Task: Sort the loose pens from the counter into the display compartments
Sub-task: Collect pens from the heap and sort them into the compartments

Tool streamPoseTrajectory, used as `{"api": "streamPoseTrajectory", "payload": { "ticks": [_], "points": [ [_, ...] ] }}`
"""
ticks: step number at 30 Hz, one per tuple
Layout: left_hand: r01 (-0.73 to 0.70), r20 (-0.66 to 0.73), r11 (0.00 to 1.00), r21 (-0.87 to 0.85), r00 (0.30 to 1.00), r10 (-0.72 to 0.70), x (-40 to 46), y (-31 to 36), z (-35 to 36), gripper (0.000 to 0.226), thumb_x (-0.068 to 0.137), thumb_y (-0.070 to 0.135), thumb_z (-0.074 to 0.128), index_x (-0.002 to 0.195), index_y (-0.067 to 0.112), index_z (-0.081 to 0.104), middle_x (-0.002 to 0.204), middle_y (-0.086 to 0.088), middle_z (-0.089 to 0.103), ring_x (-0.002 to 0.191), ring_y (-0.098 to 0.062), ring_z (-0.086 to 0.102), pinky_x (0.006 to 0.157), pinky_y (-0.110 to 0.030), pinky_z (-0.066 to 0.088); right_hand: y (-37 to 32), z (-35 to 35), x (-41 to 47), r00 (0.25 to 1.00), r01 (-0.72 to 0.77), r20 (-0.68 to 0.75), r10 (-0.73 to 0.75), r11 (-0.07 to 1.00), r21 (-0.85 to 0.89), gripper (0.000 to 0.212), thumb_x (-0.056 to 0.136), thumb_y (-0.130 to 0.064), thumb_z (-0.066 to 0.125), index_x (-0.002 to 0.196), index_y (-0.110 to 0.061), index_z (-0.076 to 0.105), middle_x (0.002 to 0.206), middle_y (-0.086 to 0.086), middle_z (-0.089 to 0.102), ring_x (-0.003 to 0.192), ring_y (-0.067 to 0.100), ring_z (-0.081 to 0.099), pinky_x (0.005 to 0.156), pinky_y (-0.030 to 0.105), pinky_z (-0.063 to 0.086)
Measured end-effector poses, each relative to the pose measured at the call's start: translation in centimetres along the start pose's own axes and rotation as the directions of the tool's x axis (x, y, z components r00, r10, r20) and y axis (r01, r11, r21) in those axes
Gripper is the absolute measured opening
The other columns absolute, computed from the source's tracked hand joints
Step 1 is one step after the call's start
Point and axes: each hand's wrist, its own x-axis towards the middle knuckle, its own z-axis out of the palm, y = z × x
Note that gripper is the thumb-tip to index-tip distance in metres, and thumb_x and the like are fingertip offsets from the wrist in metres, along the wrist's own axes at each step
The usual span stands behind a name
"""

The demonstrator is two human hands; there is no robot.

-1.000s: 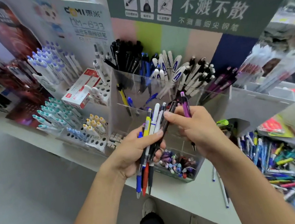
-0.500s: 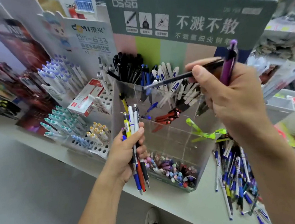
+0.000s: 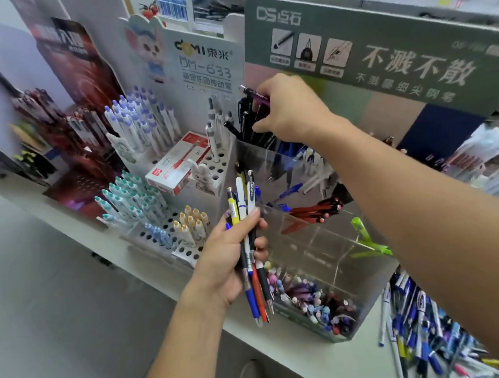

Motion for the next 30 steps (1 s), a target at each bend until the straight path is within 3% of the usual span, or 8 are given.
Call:
{"api": "streamPoseTrajectory", "payload": {
  "ticks": [3,6,11,15,20,25,27,30],
  "points": [
    [0.004,0.018,1.0,0.016,1.0,-0.004,0.0,0.1,-0.2,0.022,0.086,0.017,0.07,0.106,0.01,0.061,0.077,-0.004,0.062,0.05,-0.01,0.05,0.041,-0.018,0.04,-0.1,0.3,-0.5,0.982,-0.015,-0.189,0.021,0.999,0.036,0.016,0.084,-0.026,0.079,0.087,-0.013,0.069,0.079,0.001,0.066,0.076,0.023,0.064,0.071,0.035,0.053],
    [0.001,0.019,0.997,0.081,1.0,-0.003,-0.1,-0.1,-0.2,0.034,0.082,0.018,0.072,0.112,0.01,0.061,0.078,-0.005,0.064,0.051,-0.012,0.051,0.041,-0.019,0.041,-0.7,0.0,-1.4,0.989,-0.02,-0.148,0.016,0.999,-0.028,0.011,0.088,-0.026,0.076,0.089,-0.016,0.072,0.084,0.002,0.068,0.081,0.026,0.066,0.077,0.038,0.055],
    [-0.006,0.09,0.969,0.247,0.996,-0.017,-0.5,-0.6,0.0,0.041,0.079,0.02,0.072,0.115,0.005,0.062,0.074,-0.006,0.059,0.05,-0.013,0.047,0.043,-0.021,0.038,0.0,-2.4,-9.1,0.933,-0.019,-0.349,0.087,0.981,0.195,0.036,0.092,-0.045,0.067,0.069,-0.017,0.065,0.059,-0.008,0.054,0.054,0.014,0.047,0.054,0.03,0.043],
    [-0.035,0.239,0.895,0.444,0.968,-0.081,-1.0,-2.1,1.3,0.02,0.084,0.021,0.07,0.099,0.012,0.06,0.071,-0.009,0.057,0.047,-0.017,0.045,0.043,-0.023,0.036,3.3,-0.4,-17.4,0.953,-0.299,0.134,0.273,0.761,0.576,0.039,0.083,-0.045,0.079,0.077,-0.007,0.076,0.053,-0.007,0.055,0.047,0.013,0.04,0.05,0.025,0.035],
    [0.042,0.212,0.88,0.473,0.964,-0.16,-1.2,-4.7,3.7,0.021,0.087,0.026,0.068,0.104,0.016,0.061,0.076,-0.012,0.065,0.05,-0.021,0.054,0.042,-0.024,0.043,7.6,0.8,-21.2,0.861,-0.451,0.236,0.45,0.462,0.764,0.018,0.095,-0.021,0.069,0.087,-0.006,0.074,0.045,-0.013,0.039,0.041,0.005,0.031,0.042,0.017,0.026],
    [0.091,0.004,0.914,0.396,0.995,-0.1,-0.5,-5.9,4.4,0.022,0.093,0.024,0.067,0.109,0.012,0.058,0.072,-0.007,0.064,0.05,-0.019,0.052,0.041,-0.024,0.042,9.2,-3.0,-23.1,0.84,-0.099,-0.186,0.509,0.481,0.871,0.014,0.1,-0.022,0.059,0.092,-0.012,0.065,0.056,0.012,0.038,0.042,0.013,0.029,0.039,0.03,0.021],
    [0.096,-0.019,0.936,0.34,0.995,-0.095,-0.2,-5.4,4.6,0.034,0.084,0.029,0.072,0.11,0.012,0.059,0.068,-0.003,0.058,0.048,-0.015,0.046,0.041,-0.022,0.039,9.5,-5.1,-22.8,0.787,0.081,-0.437,0.436,0.629,0.773,0.011,0.101,-0.026,0.061,0.098,-0.016,0.065,0.058,0.018,0.039,0.043,0.02,0.03,0.041,0.034,0.022],
    [0.087,0.021,0.954,0.285,0.995,-0.097,0.0,-4.7,5.2,0.039,0.076,0.032,0.072,0.109,0.013,0.063,0.067,-0.001,0.054,0.045,-0.011,0.041,0.041,-0.019,0.036,10.1,-5.9,-20.5,0.756,0.08,-0.61,0.239,0.89,0.448,0.007,0.099,-0.028,0.064,0.094,-0.024,0.067,0.06,-0.01,0.05,0.052,0.01,0.041,0.052,0.025,0.034]
  ]
}}
